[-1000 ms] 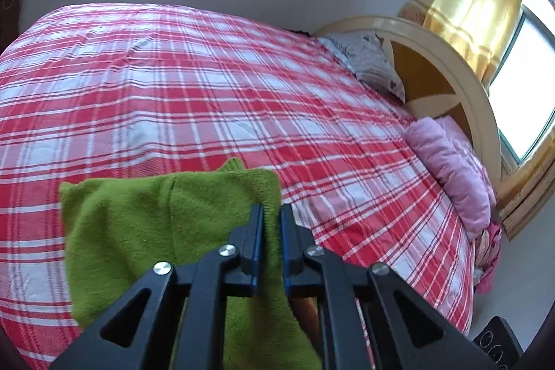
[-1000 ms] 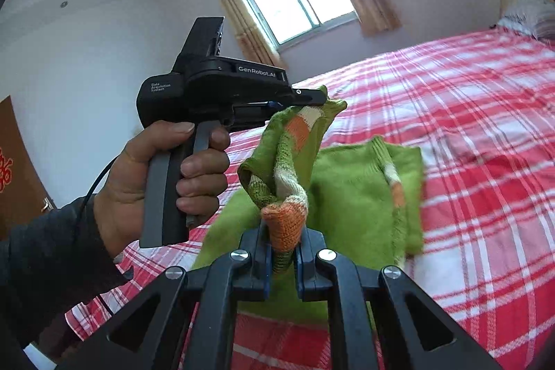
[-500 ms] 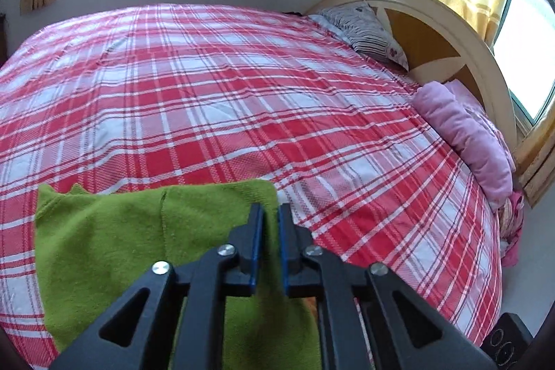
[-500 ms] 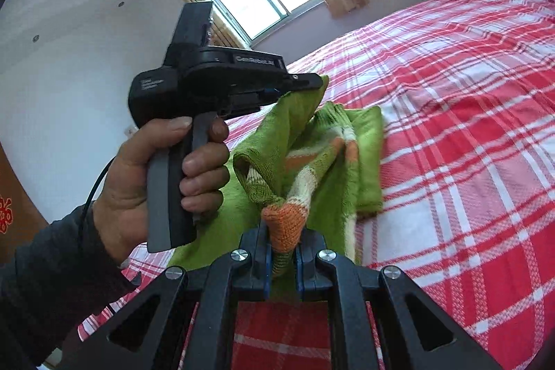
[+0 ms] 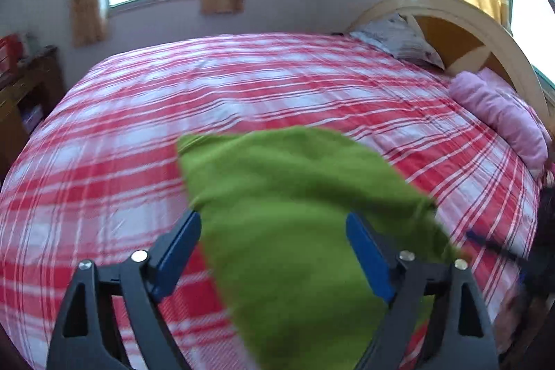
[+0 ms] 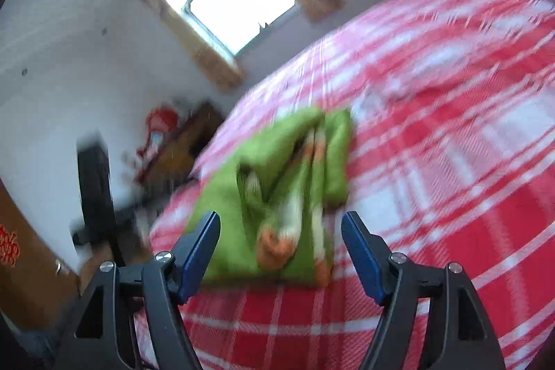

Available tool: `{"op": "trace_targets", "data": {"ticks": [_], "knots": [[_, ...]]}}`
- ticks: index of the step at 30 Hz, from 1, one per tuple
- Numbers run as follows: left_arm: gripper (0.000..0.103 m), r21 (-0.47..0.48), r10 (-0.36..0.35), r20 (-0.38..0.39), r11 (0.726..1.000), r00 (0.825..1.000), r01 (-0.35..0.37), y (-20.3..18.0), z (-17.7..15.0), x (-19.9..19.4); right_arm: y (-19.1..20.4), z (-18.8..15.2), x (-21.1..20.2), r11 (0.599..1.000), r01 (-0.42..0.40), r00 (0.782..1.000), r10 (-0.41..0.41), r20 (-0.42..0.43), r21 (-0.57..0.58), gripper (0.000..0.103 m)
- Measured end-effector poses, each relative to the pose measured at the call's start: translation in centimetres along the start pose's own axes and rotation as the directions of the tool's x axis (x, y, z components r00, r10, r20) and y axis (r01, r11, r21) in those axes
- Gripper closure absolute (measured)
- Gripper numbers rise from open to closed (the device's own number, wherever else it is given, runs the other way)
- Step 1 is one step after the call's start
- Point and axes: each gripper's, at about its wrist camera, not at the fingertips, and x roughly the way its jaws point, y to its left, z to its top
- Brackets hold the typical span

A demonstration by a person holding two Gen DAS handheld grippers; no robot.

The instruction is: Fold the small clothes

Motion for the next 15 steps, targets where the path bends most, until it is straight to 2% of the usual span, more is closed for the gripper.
{"op": "trace_targets", "data": {"ticks": [3, 5, 7, 8, 9, 10, 11, 12, 15], "knots": [[0.012, -0.044, -0.001, -0.016, 0.999, 1.000, 0.001, 1.2, -1.6, 0.2, 1.1, 2.3, 1.0, 0.997, 0.041, 0.999, -0.043, -0.021, -0.072, 0.030], [0.011, -0.081, -0.026, -0.034, 0.996, 0.999, 0.023, 1.5, -2.3, 0.7, 2.0, 4.2, 2.8, 0.994, 0.029, 0.998, -0.035, -0.052, -0.105, 0.030], [0.011, -0.094, -0.038, -0.030, 0.995, 0.999, 0.035, 1.4, -2.7, 1.0, 2.4, 5.7, 5.2, 0.995, 0.007, 0.994, -0.018, -0.104, -0.101, 0.031], [0.011, -0.097, -0.043, -0.028, 0.994, 0.999, 0.040, 1.3, -2.9, 1.2, 2.4, 6.3, 6.9, 0.997, -0.002, 0.987, -0.011, -0.157, -0.081, 0.033], [0.011, -0.103, -0.054, -0.029, 0.993, 0.998, 0.050, 1.1, -3.0, 1.2, 1.9, 6.9, 9.2, 0.999, -0.015, 0.975, 0.006, -0.222, -0.038, 0.041], [0.011, -0.109, -0.060, -0.030, 0.992, 0.998, 0.057, 1.2, -3.3, 1.1, 1.4, 7.1, 10.4, 1.000, -0.021, 0.966, 0.020, -0.259, -0.002, 0.060], [0.011, -0.119, -0.067, -0.033, 0.991, 0.997, 0.063, 1.2, -3.3, 1.3, 0.7, 7.3, 12.1, 0.999, -0.024, 0.953, 0.035, -0.300, 0.043, 0.075], [0.011, -0.124, -0.075, -0.033, 0.990, 0.997, 0.071, 1.1, -3.4, 1.2, 0.4, 7.4, 12.8, 0.998, -0.019, 0.950, 0.035, -0.310, 0.055, 0.090], [0.011, -0.118, -0.096, -0.033, 0.989, 0.995, 0.091, 0.8, -3.3, 0.9, 1.4, 7.8, 12.1, 1.000, -0.005, 0.966, -0.002, -0.257, -0.026, 0.094]]}}
